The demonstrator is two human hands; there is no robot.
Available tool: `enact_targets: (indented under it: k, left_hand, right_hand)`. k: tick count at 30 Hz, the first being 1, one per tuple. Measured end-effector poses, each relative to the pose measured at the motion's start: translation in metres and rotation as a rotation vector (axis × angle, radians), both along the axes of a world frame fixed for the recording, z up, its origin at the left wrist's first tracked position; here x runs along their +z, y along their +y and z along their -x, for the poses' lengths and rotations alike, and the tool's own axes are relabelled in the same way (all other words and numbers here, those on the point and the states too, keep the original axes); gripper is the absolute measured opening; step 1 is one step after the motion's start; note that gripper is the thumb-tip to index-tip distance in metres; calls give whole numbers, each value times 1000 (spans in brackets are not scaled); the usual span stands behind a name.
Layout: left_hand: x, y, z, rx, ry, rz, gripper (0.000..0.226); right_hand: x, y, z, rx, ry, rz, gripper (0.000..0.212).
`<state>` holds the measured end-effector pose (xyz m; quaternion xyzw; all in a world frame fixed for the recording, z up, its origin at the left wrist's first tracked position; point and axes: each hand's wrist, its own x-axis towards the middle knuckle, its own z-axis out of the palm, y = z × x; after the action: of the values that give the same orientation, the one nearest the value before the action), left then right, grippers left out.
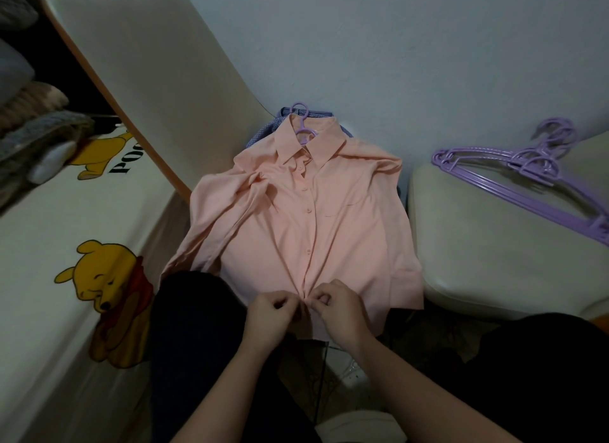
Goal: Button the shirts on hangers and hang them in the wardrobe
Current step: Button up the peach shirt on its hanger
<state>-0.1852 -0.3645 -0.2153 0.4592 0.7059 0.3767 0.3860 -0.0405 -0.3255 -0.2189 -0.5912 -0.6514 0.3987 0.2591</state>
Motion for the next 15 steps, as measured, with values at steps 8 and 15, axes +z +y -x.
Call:
enact_targets:
  k: [8, 15]
  left_hand:
    - [1, 0, 2, 19, -99, 15, 7]
    - [2, 1, -1, 11, -5, -54, 5]
  right_hand:
    - [0, 0, -2, 17, -28, 1, 17]
    - [6, -1, 2, 26, -65, 14, 17]
